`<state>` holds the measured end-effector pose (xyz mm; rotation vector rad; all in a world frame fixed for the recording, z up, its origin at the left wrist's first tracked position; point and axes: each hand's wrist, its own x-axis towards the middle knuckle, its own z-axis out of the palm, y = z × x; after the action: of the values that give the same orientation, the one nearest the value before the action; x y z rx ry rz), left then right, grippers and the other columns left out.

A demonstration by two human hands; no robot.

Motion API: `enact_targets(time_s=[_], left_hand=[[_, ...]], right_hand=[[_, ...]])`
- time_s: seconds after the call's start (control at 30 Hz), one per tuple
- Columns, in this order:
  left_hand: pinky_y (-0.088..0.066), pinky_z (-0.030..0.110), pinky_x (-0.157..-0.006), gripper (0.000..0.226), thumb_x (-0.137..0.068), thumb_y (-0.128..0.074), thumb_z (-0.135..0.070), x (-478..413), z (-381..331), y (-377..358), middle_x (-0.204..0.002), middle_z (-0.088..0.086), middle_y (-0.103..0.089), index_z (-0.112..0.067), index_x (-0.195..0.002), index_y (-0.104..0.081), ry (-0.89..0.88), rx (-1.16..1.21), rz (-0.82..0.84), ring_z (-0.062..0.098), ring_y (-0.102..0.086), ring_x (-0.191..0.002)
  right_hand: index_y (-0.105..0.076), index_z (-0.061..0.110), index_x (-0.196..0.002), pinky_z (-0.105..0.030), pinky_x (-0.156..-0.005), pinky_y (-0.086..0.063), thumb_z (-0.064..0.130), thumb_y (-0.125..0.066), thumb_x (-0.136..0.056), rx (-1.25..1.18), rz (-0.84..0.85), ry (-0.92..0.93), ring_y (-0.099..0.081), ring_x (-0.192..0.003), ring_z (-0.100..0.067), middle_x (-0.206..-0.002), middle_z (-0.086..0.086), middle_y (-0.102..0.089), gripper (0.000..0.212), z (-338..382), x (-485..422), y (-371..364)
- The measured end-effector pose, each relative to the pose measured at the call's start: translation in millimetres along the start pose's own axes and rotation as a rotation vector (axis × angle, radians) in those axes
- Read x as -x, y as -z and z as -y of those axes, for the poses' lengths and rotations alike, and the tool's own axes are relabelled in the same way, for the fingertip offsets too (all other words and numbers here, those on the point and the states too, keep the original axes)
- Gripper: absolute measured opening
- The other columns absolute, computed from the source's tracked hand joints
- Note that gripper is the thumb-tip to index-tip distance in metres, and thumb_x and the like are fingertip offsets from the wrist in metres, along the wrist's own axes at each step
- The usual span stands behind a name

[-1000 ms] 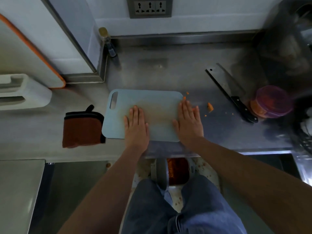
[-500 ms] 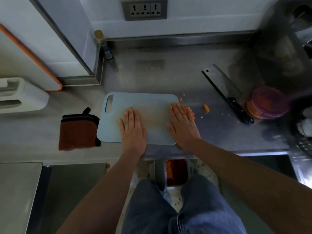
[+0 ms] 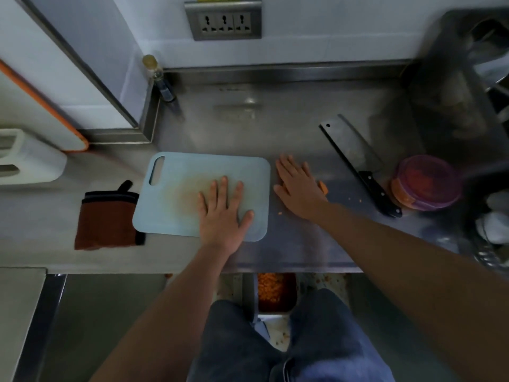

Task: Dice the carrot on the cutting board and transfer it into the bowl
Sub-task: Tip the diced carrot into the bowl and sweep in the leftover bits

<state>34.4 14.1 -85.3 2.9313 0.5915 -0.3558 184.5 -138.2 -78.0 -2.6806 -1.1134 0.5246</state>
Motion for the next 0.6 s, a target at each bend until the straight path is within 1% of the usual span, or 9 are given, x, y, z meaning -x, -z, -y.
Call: enact_targets(time_s=[0.1, 0.13, 0.23, 0.3, 0.37, 0.43, 0.5, 0.53, 0.6], left_hand=[[0.01, 0.05, -0.119, 0.084, -0.077, 0.005, -0.062, -1, -6, 1, -0.162, 0.007, 0.014, -0.029, -0.154, 0.01, 0.022, 0.023, 0.0, 0.028, 0.013, -0.149], [0.009, 0.05, -0.119, 0.083, -0.078, 0.003, -0.06, -2, -10, 1, -0.162, 0.008, 0.013, -0.026, -0.155, 0.008, 0.031, 0.032, -0.008, 0.028, 0.012, -0.149], [0.007, 0.048, -0.12, 0.074, -0.089, -0.009, -0.049, -4, -20, 1, -0.162, 0.01, 0.009, -0.018, -0.155, 0.004, 0.054, 0.065, -0.039, 0.028, 0.009, -0.149], [0.005, 0.046, -0.121, 0.067, -0.095, -0.012, -0.042, -5, -29, 1, -0.163, 0.009, 0.008, -0.016, -0.155, 0.001, 0.035, 0.083, -0.055, 0.027, 0.009, -0.15], [0.006, 0.045, -0.121, 0.071, -0.091, -0.002, -0.045, -6, -38, 1, -0.163, 0.008, 0.008, -0.017, -0.156, -0.001, 0.003, 0.107, -0.074, 0.026, 0.009, -0.15], [0.007, 0.043, -0.12, 0.076, -0.086, 0.006, -0.048, -6, -46, 0, -0.163, 0.006, 0.008, -0.018, -0.156, -0.002, -0.017, 0.125, -0.082, 0.024, 0.011, -0.149], [0.008, 0.043, -0.12, 0.077, -0.084, 0.01, -0.048, -5, -54, -2, -0.162, 0.005, 0.01, -0.019, -0.155, 0.0, -0.052, 0.128, -0.064, 0.022, 0.014, -0.149], [0.008, 0.043, -0.12, 0.077, -0.084, 0.011, -0.047, -4, -58, -3, -0.162, 0.005, 0.011, -0.018, -0.155, 0.001, -0.081, 0.121, -0.055, 0.022, 0.015, -0.149], [0.007, 0.045, -0.121, 0.075, -0.087, 0.01, -0.046, -1, -67, -7, -0.162, 0.005, 0.01, -0.017, -0.155, -0.001, -0.16, 0.107, -0.048, 0.019, 0.018, -0.147]], right_hand=[[-0.012, 0.01, -0.154, -0.027, -0.116, 0.019, 0.029, -0.032, -0.104, -0.009, -0.001, 0.153, 0.0, -0.15, -0.016, -0.163, -0.003, -0.005, 0.057, -8, 28, -4], [-0.017, 0.009, -0.153, -0.028, -0.117, 0.018, 0.03, -0.031, -0.104, -0.027, 0.007, 0.215, -0.004, -0.15, -0.016, -0.162, -0.002, -0.01, 0.055, -11, 40, -4], [-0.041, 0.007, -0.145, -0.03, -0.122, -0.001, 0.033, -0.026, -0.1, -0.121, -0.004, 0.348, -0.029, -0.144, -0.021, -0.154, -0.007, -0.035, 0.054, -21, 63, 0], [-0.049, 0.011, -0.14, -0.041, -0.121, -0.014, 0.032, -0.03, -0.097, -0.153, -0.05, 0.324, -0.039, -0.138, -0.023, -0.153, -0.005, -0.038, 0.052, -31, 63, 2], [-0.044, 0.009, -0.143, -0.048, -0.118, -0.021, 0.032, -0.032, -0.095, -0.14, -0.165, 0.217, -0.033, -0.141, -0.027, -0.156, -0.008, -0.031, 0.054, -38, 56, 4], [-0.029, 0.006, -0.15, -0.046, -0.121, -0.012, 0.029, -0.036, -0.098, -0.112, -0.219, 0.026, -0.016, -0.148, -0.026, -0.16, -0.01, -0.018, 0.057, -45, 50, 2], [-0.014, 0.005, -0.153, -0.039, -0.122, 0.002, 0.033, -0.034, -0.102, -0.082, -0.129, -0.088, 0.001, -0.15, -0.023, -0.162, -0.01, -0.005, 0.062, -48, 54, -5], [-0.011, 0.005, -0.153, -0.035, -0.121, 0.008, 0.038, -0.028, -0.101, -0.077, -0.082, -0.066, 0.005, -0.15, -0.022, -0.162, -0.01, -0.003, 0.064, -47, 59, -8], [-0.011, 0.005, -0.153, -0.031, -0.119, 0.011, 0.05, -0.012, -0.094, -0.108, -0.039, 0.065, 0.008, -0.148, -0.018, -0.162, -0.009, -0.003, 0.074, -40, 73, -15]])
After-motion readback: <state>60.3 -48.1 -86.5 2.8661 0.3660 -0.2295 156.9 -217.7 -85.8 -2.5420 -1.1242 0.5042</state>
